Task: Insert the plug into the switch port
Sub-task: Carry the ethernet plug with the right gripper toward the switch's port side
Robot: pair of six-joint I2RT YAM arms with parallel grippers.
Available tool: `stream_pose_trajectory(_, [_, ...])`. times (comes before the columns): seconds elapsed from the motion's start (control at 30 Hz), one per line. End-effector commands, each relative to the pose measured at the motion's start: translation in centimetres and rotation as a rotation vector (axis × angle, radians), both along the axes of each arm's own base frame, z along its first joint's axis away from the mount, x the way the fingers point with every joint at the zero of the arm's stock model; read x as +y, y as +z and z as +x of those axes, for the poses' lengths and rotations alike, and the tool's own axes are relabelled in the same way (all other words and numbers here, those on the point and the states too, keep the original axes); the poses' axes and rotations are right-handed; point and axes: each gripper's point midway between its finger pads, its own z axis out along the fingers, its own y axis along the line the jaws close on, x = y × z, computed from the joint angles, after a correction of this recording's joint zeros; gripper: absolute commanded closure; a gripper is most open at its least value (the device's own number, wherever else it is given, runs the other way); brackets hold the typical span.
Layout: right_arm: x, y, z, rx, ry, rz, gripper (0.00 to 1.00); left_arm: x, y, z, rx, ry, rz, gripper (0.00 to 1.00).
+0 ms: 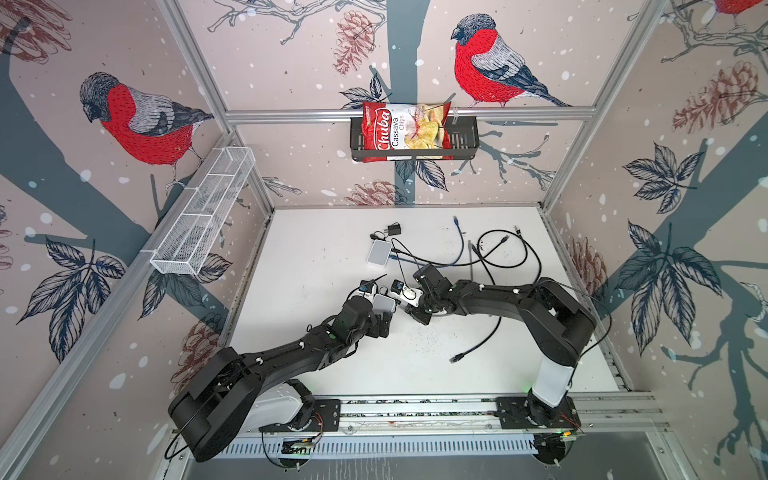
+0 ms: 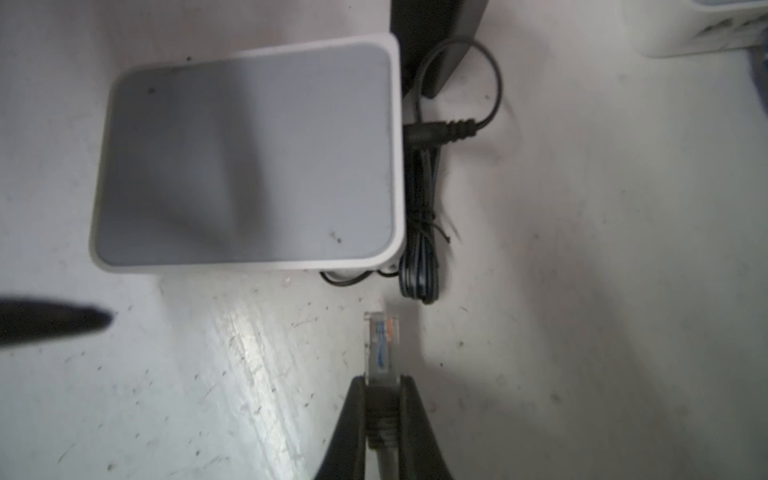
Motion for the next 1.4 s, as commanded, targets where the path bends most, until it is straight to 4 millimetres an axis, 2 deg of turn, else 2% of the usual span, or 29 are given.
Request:
stream_pose_trajectory(0.0, [0.8, 1.1, 0.7, 0.000, -0.042, 0.055, 0.99, 0.7, -1.2, -0.8, 0.043, 0.003, 0.063, 0.03])
stream_pose_trajectory(0.17, [0.9, 1.8, 0.7, 0.003, -0.035, 0.069, 0.99, 1.5, -2.5, -1.5, 0.101, 0.029, 0.121, 0.03])
stream_pose_trajectory(0.5, [0.8, 1.3, 0.1, 0.043, -0.048, 0.063, 0.99, 1.0, -3.8, -1.7, 0.143, 0.009, 0.165, 0.04])
stream_pose_trajectory(0.73, [0.8, 1.1, -0.8, 0.076, -0.053, 0.066, 0.99, 0.9, -4.5, -1.6, 0.165, 0.012, 0.194, 0.10])
stream_pose_trajectory(0.93, [1.2, 1.0, -1.4, 0.088, -0.045, 0.069, 0.99, 0.8, -4.7, -1.7, 0.170, 0.005, 0.195, 0.18])
stream_pose_trajectory(1.37, [2.2, 0.7, -1.2, 0.103, -0.057, 0.068, 1.00, 0.4, -5.1, -1.9, 0.186, -0.018, 0.202, 0.27])
